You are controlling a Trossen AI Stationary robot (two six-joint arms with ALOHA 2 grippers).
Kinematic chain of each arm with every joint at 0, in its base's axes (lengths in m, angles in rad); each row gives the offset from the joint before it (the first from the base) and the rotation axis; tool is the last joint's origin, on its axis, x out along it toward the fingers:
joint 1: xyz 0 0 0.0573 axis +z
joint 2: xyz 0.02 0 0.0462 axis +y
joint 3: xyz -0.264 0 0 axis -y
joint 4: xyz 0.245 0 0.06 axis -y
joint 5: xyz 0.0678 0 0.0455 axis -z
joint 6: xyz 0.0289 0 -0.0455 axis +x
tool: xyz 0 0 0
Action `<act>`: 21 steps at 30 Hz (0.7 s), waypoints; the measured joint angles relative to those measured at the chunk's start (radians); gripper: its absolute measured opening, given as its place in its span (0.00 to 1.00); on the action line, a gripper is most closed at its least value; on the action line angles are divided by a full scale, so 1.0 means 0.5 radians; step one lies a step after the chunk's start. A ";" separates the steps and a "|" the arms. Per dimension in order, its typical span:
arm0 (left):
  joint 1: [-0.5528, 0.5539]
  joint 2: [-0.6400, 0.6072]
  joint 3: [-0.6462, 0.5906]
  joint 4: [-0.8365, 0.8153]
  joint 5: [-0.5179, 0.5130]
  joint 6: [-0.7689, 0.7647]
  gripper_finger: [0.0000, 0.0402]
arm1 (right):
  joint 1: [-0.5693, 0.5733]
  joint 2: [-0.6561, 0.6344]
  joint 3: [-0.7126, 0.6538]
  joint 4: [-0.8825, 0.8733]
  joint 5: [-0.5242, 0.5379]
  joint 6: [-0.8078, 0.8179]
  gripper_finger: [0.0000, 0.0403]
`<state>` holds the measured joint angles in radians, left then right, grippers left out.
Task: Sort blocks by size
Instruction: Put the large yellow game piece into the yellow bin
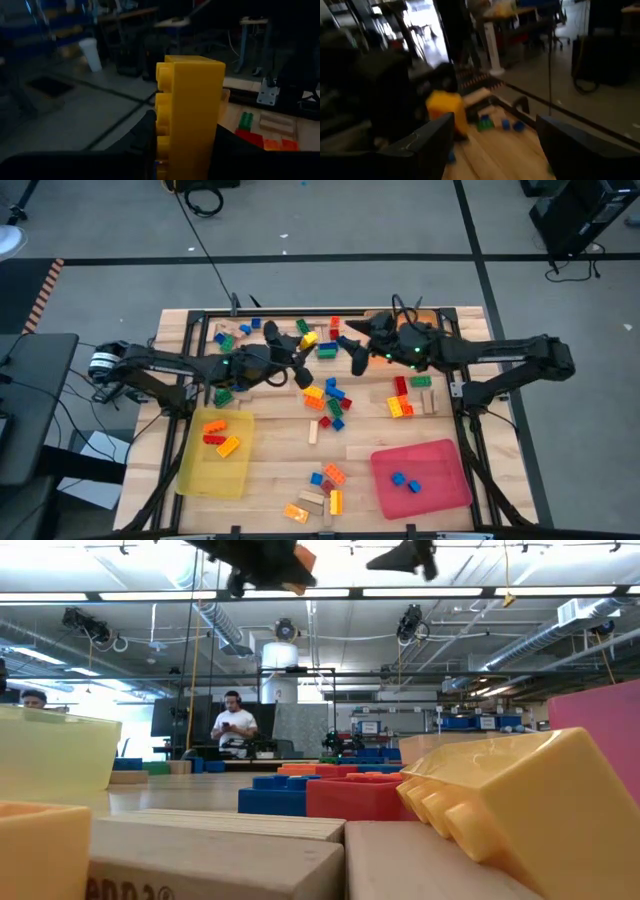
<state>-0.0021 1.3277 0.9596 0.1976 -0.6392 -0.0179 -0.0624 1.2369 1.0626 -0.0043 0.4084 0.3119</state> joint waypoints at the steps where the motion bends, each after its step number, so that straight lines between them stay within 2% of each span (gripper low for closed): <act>1: 0.000 -0.037 0.002 -0.088 0.000 -0.079 0.27 | 0.000 -0.039 0.000 -0.105 0.000 0.051 0.73; 7: -0.061 -0.246 0.195 -1.097 -0.001 -0.487 0.27 | 0.001 -0.189 0.000 -0.640 0.002 0.280 0.70; 10: -0.140 -0.268 0.334 -1.649 0.033 -0.830 0.27 | 0.001 -0.208 0.000 -0.781 0.003 0.331 0.69; 13: -0.224 -0.266 0.457 -2.178 0.180 -1.212 0.27 | 0.001 -0.198 0.000 -0.804 0.021 0.335 0.68; 16: -0.316 -0.266 0.486 -2.491 0.374 -1.600 0.27 | 0.001 -0.173 0.000 -0.788 0.034 0.330 0.67; 21: -0.558 -0.279 0.408 -2.787 0.499 -2.285 0.28 | 0.001 -0.148 -0.001 -0.789 0.035 0.320 0.66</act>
<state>-0.2813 1.1881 1.1638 -1.1960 -0.3896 -1.1604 -0.0620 1.1628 1.0623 -0.3985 0.4258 0.4718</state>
